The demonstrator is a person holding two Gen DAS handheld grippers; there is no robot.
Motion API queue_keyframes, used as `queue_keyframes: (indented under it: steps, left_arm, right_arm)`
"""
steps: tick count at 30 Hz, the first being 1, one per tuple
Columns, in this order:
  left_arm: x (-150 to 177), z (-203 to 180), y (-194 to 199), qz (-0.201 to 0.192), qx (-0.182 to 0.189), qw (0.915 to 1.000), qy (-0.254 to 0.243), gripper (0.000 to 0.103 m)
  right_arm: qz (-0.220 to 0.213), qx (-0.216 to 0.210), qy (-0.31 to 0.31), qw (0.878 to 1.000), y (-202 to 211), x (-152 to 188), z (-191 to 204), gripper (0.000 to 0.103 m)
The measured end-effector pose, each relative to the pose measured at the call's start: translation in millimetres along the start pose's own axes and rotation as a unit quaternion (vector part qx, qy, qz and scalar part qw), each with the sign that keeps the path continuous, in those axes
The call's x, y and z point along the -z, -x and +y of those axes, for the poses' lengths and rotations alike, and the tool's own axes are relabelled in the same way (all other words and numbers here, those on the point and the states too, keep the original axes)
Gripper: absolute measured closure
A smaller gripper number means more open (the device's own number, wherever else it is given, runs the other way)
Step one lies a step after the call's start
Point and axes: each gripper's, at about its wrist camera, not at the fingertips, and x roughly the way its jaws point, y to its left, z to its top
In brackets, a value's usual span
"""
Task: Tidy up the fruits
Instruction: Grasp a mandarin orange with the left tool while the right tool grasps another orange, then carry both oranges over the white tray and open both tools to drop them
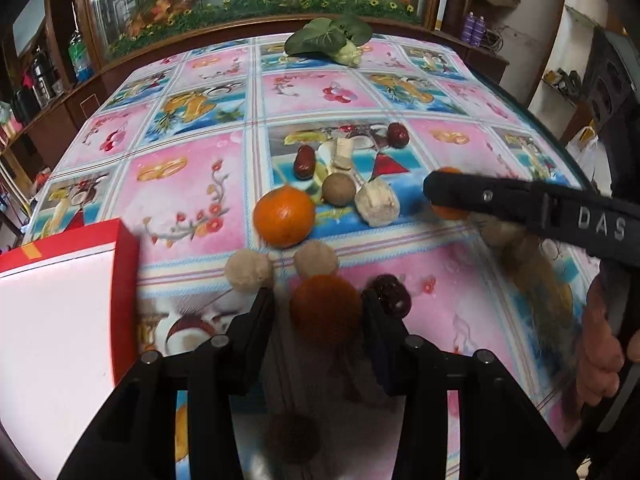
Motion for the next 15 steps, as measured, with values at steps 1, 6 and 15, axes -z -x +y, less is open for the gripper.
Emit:
queue_keyframes:
  steps: [1,6,15]
  left_arm:
    - [-2,1,-1,-0.002,0.002,1.0000,0.004,0.064]
    - [1,-2,1,-0.009,0.000,0.9999,0.005,0.070]
    - [22,21,70,-0.072,0.008,0.9961,0.050,0.071]
  right_arm:
    - [0.000,0.000,-0.001,1.000,0,0,0,0.070]
    - [0.003,-0.001,0.003,1.000,0,0,0,0.070]
    - [-0.016,0.001,0.035,0.999,2,1,10,0.070]
